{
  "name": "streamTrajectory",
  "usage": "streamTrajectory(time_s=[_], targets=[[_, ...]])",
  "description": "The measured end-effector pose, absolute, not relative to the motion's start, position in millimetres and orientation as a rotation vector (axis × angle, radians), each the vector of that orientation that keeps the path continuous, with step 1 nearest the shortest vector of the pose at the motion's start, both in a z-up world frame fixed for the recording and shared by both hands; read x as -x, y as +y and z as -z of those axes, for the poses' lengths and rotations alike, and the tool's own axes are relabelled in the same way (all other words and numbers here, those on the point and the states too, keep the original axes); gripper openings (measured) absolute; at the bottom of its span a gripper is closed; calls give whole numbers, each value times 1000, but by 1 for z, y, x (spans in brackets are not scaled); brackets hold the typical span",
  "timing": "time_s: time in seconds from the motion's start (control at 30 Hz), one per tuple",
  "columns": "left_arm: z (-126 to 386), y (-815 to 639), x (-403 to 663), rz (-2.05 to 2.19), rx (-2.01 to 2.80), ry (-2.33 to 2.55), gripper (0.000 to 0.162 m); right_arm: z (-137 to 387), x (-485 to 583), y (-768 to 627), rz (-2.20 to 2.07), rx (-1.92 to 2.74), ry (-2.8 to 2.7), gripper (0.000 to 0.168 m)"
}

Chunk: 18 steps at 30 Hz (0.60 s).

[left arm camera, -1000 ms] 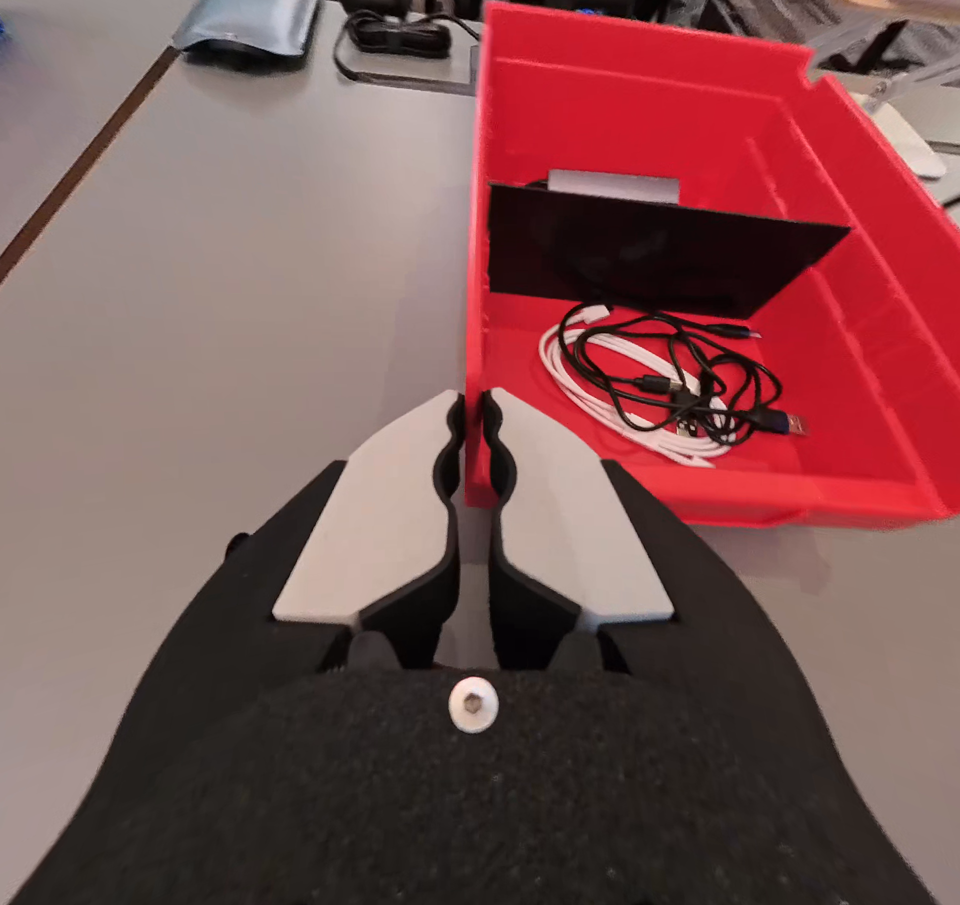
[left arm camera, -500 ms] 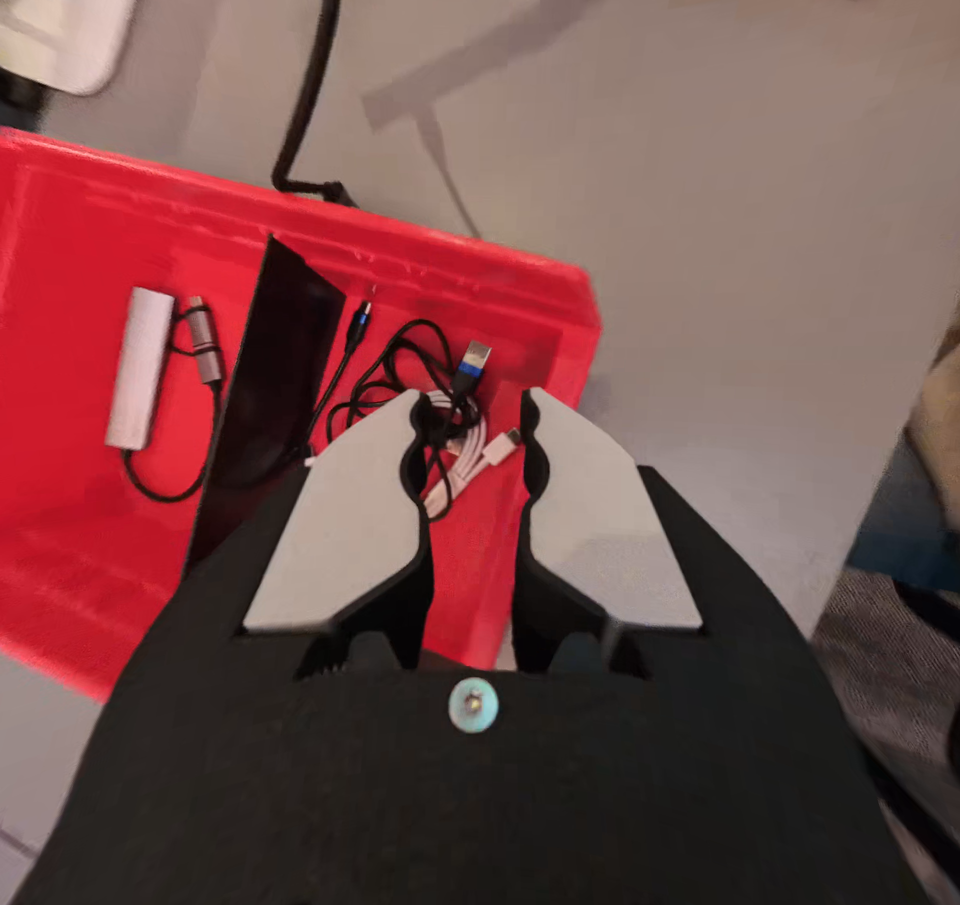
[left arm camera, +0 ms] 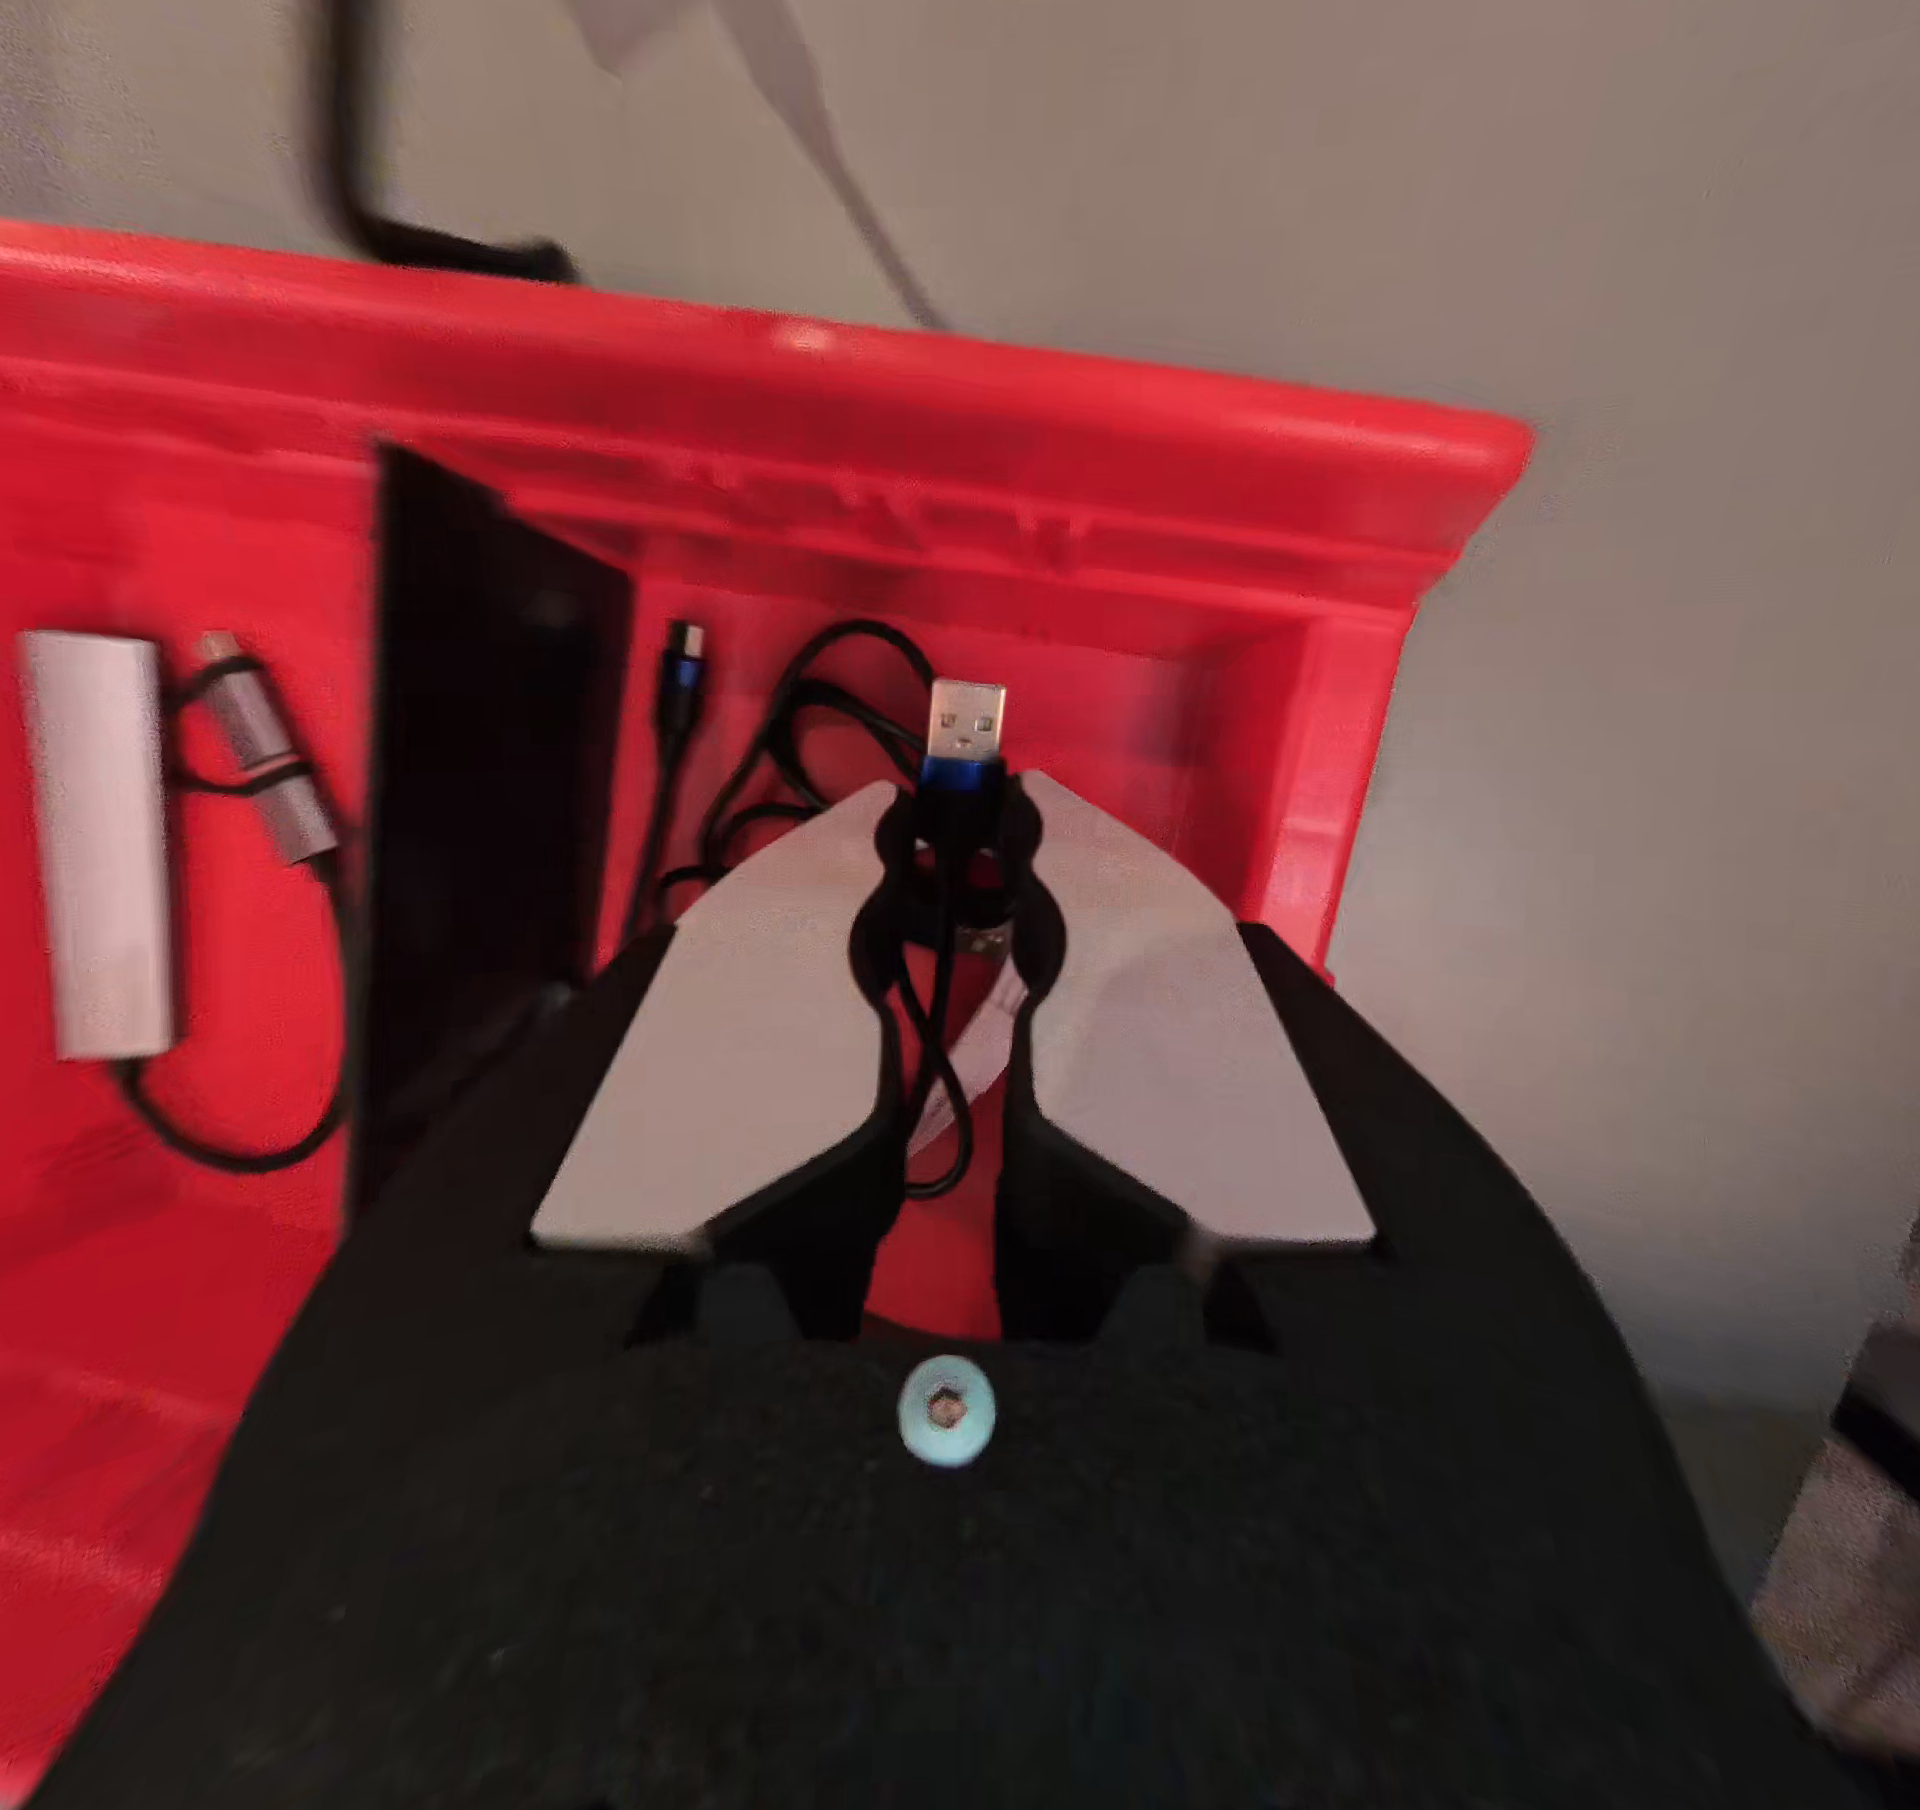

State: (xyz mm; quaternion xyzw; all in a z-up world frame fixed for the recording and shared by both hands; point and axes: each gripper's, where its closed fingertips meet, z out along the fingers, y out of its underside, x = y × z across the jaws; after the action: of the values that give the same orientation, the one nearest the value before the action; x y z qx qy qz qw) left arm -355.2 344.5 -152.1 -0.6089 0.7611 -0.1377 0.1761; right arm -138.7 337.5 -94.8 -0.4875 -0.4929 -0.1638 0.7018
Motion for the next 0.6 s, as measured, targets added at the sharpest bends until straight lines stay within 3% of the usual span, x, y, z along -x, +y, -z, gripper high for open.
streamTrajectory(time_s=[0.37,0.5,0.6], targets=[[-96,377,375,954,1413,1271,15,94,137,338,401,1080,-1095,9],[-142,322,367,955,1270,1323,15,92,134,339,405,1083,-1076,9],[-124,252,336,914,1225,1503,15,90,131,341,398,1093,-1058,8]])
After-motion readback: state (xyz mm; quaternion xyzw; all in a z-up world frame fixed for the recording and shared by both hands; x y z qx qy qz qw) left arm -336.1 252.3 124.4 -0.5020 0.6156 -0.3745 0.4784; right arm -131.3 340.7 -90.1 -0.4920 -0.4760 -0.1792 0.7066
